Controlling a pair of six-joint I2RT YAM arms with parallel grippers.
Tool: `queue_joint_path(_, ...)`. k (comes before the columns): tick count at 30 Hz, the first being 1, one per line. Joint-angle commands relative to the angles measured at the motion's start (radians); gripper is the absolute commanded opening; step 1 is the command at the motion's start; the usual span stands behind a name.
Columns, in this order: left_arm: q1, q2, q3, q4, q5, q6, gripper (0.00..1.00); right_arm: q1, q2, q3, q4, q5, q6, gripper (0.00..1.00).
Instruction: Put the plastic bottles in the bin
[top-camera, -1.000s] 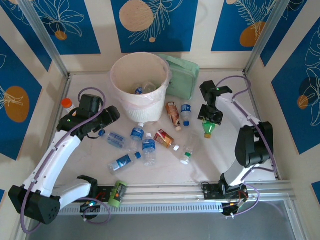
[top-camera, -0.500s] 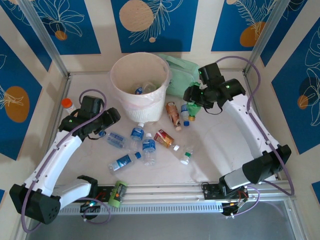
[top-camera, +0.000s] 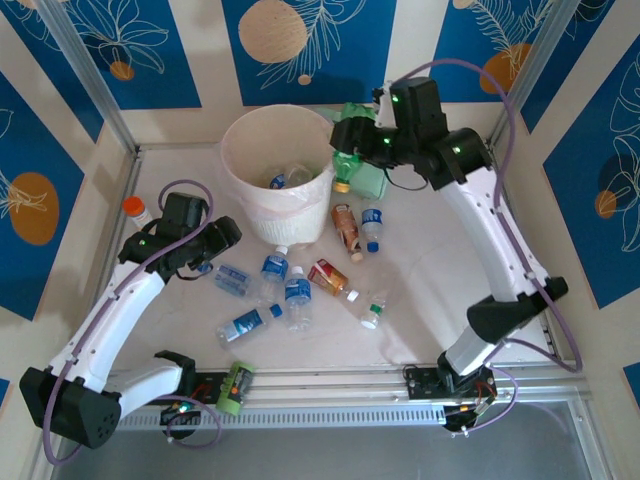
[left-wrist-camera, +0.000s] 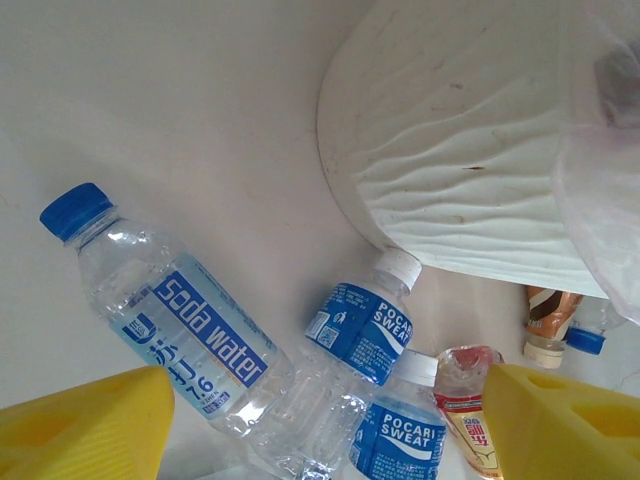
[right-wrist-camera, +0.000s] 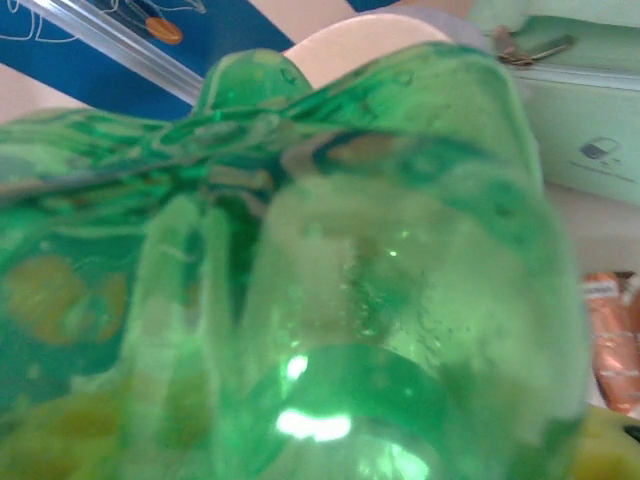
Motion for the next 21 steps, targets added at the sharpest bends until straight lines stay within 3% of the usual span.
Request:
queue_joint_path(1, 0.013, -0.024, -0.020, -0.014, 0.003, -0.010, 0.80, 0.019, 0.096, 0.112, 0.003, -0.061, 0.009, 0.60)
queue_joint_path(10, 0.027, -0.073, -0.099, -0.066, -0.040, -0.043, 0.86, 0.036, 0.362, 0.421, -0.073, -0.127, 0.015, 0.61)
queue_joint_path(14, 0.061, -0.079, -0.168, -0.062, -0.027, -0.076, 0.90, 0.036, 0.413, 0.466, -0.085, -0.134, 0.024, 0.78)
queue_joint_path(21, 0.108, -0.053, -0.265, 0.015, 0.038, -0.132, 0.91, 0.035, 0.416, 0.465, -0.081, -0.136, 0.013, 0.85)
